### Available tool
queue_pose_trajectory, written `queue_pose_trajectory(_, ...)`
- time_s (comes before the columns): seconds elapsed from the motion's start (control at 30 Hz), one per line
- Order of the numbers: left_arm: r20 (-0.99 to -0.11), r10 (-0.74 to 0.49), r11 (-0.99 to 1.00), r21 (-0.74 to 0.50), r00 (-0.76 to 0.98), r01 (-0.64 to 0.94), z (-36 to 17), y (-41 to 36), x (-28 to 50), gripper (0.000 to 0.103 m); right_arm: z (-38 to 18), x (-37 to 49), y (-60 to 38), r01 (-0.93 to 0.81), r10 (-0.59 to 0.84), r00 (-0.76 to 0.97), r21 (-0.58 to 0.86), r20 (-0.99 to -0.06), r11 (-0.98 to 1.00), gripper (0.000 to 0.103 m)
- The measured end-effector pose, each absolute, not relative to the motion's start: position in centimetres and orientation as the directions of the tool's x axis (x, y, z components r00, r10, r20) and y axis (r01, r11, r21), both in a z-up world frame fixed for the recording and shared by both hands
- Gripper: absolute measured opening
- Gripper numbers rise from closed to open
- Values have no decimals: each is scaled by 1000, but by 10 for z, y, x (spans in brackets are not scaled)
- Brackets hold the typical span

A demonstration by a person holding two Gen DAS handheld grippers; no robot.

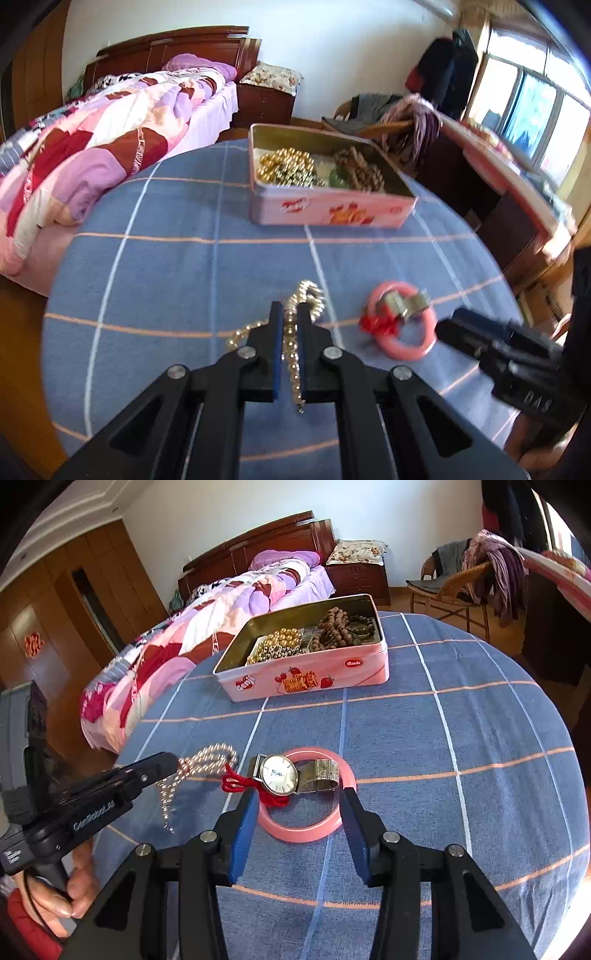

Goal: Organize jewelry

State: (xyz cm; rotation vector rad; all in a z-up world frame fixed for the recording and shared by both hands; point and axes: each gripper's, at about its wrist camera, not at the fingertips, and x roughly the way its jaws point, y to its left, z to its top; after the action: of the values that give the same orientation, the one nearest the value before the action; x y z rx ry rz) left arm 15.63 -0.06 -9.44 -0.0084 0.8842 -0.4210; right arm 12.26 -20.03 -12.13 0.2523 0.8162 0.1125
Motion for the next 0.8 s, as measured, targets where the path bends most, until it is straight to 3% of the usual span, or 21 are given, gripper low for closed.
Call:
queue_pose_trajectory(0.1,-760,-346,920,-160,550,358,-99,-1,161,13,-122,125,-201,-1,209,682,285,-701,958,47)
queue_pose_trajectory(0.13,-768,-347,920,-166,538,356,-100,-1,162,30,-120,126,-201,-4,216,684,292,-697,956,47)
queue_pose_trajectory(0.17,-775,-344,921,-169,531,351,-101,-1,164,55,-119,127,-200,-11,223,685,296,-693,955,47)
queue_pose_trajectory(0.23,-766,-346,922,-169,542,349,-99,-1,162,74,-115,130,-197,-30,230,691,291,-685,956,47)
queue_pose_trajectory(0.33,-772,-313,926,-117,553,360,-103,-9,165,74,-112,135,-191,-50,226,694,268,-683,962,47)
queue_pose_trajectory(0.4,-796,-287,925,-86,532,370,-112,-17,170,64,-115,139,-188,-51,223,684,259,-695,964,47)
queue_pose_trajectory(0.43,-817,-280,921,-80,504,382,-119,-22,172,48,-116,140,-188,-52,223,682,257,-697,965,47)
queue_pose_trajectory(0.47,-838,-260,920,-64,480,387,-126,-26,173,41,-118,140,-188,-55,224,680,255,-699,965,47)
queue_pose_trajectory(0.53,-820,-238,915,-9,520,404,-126,-32,167,38,-121,140,-187,-53,209,678,238,-704,970,47)
queue_pose_trajectory(0.67,-808,-270,917,-50,523,395,-124,-30,168,17,-124,146,-186,-54,203,673,227,-711,972,45)
queue_pose_trajectory(0.8,-802,-307,920,-112,513,376,-123,-19,169,14,-130,155,-177,-82,194,664,188,-722,979,44)
